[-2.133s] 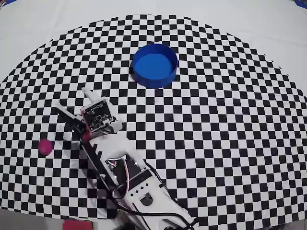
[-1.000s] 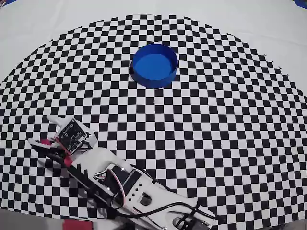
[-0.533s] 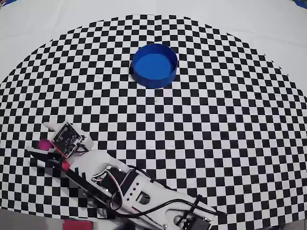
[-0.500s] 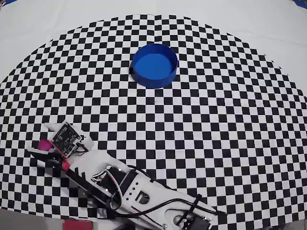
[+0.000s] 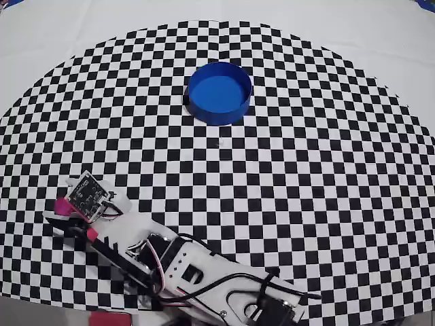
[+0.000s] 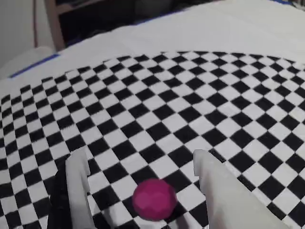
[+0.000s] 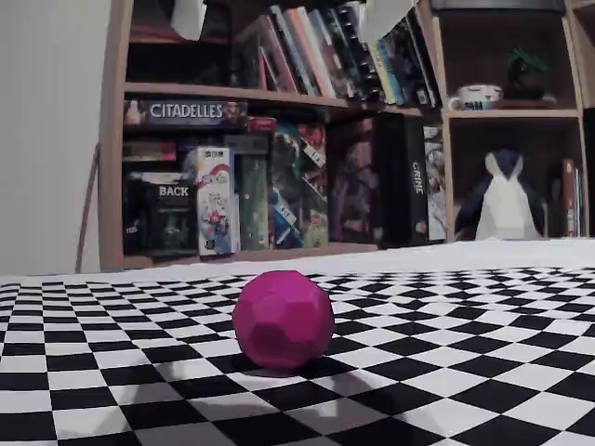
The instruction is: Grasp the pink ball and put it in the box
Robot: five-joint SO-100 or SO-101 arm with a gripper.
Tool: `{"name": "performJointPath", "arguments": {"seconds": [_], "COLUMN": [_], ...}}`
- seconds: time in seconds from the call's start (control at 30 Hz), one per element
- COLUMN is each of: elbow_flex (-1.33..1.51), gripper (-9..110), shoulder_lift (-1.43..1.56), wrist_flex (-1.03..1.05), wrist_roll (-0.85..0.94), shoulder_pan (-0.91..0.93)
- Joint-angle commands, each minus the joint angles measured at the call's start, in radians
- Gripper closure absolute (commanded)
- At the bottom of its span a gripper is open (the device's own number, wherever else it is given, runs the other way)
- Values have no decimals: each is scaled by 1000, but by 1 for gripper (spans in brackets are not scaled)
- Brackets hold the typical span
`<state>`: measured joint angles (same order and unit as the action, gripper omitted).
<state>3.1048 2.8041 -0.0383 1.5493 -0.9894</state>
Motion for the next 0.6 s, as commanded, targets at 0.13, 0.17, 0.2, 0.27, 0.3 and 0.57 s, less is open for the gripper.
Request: {"name": "performJointPath", "arguments": {"seconds": [0.13, 0.17, 0.2, 0.27, 0.3, 0.57], "elbow_flex": [-28, -37, -46, -57, -61, -81], "gripper": [77, 77, 77, 77, 77, 76], "shoulder_lift": [-92, -110, -130, -152, -161, -221], "wrist_flex": [-15, -15, -15, -14, -12, -11], "wrist_roll": [11, 11, 11, 11, 11, 11], "shoulder_pan": [-9, -9, -9, -9, -9, -9]}}
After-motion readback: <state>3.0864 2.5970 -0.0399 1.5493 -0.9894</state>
